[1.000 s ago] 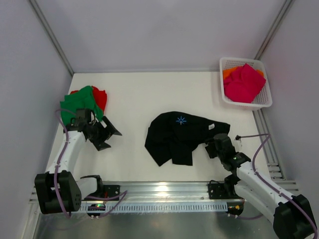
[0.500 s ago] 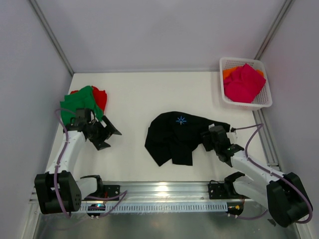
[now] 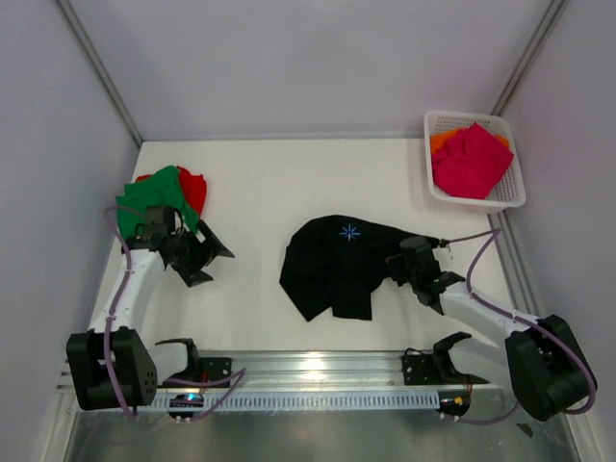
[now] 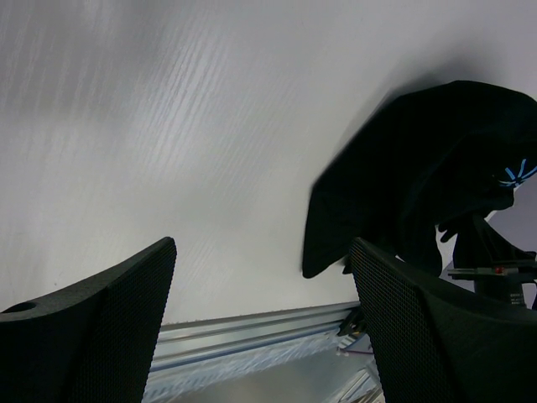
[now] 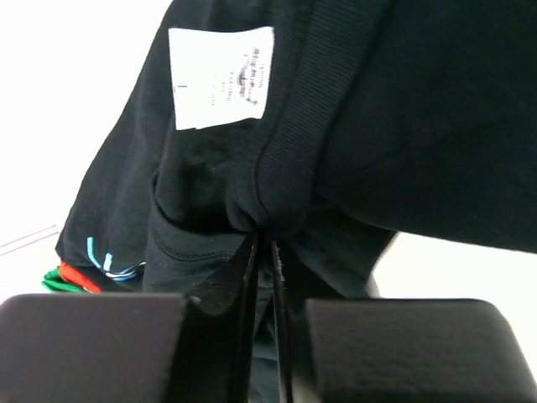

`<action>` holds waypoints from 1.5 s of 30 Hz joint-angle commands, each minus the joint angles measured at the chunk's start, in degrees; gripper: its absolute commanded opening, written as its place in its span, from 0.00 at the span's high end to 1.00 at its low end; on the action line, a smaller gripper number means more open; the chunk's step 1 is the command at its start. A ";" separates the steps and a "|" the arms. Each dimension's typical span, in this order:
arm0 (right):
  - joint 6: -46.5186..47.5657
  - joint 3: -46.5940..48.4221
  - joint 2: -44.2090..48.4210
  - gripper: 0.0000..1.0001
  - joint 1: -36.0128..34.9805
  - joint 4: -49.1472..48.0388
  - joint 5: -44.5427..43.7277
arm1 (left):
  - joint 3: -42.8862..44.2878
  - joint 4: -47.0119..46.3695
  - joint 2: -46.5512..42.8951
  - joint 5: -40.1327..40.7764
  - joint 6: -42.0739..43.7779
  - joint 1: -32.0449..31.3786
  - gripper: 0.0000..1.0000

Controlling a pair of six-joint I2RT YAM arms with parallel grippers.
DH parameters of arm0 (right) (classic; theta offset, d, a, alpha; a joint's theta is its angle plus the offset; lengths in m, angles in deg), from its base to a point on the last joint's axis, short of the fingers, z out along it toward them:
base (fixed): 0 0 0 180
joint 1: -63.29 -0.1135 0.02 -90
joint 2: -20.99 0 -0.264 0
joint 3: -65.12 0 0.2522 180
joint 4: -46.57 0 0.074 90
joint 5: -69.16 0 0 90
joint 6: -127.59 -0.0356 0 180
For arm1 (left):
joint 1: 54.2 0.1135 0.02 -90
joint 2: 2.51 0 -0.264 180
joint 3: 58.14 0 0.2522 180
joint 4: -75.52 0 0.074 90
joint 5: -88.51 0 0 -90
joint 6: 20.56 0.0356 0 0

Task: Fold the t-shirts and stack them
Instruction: Flatten out the tshirt

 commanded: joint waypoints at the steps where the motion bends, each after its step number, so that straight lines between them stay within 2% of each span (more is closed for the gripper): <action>1: 2.07 2.54 -1.13 0.88 -0.22 -4.85 -0.70 | 1.91 -0.80 0.37 0.31 0.26 -0.08 0.13; 5: 2.86 3.06 -2.36 0.93 -0.22 -5.99 -0.18 | 0.94 -1.86 0.37 -1.18 -0.27 -0.07 0.13; 7: 3.48 3.59 -2.98 0.95 -0.22 -6.26 0.00 | -0.72 -3.34 0.45 -4.69 -1.67 -0.08 0.13; 10: 4.09 4.21 -3.51 0.96 -0.22 -6.78 0.26 | -4.68 -9.49 1.33 -9.17 -5.88 -0.16 0.13; 12: 4.36 5.00 -4.30 0.96 -0.22 -6.79 0.70 | -6.61 -13.10 3.08 -8.31 -8.25 -1.21 0.13; 19: 5.23 6.49 -6.32 0.96 -0.22 -6.88 1.76 | -5.66 -14.87 12.83 -6.90 -9.93 -5.86 0.15; 24: 6.47 8.07 -6.93 0.96 -0.22 -6.17 1.85 | 0.66 -14.25 16.89 -6.11 -12.04 -11.48 0.17; 32: 6.73 8.08 -6.58 0.97 -0.22 -5.82 2.11 | 12.53 -11.18 17.77 -4.35 -16.00 -20.99 0.18; 38: 6.64 7.37 -6.06 0.97 -0.22 -5.56 2.20 | 15.00 -11.18 19.52 -2.41 -18.37 -26.87 0.18; 45: 6.56 7.11 -6.06 0.96 -0.22 -5.99 2.81 | 20.09 -8.89 24.88 0.48 -19.52 -37.51 0.20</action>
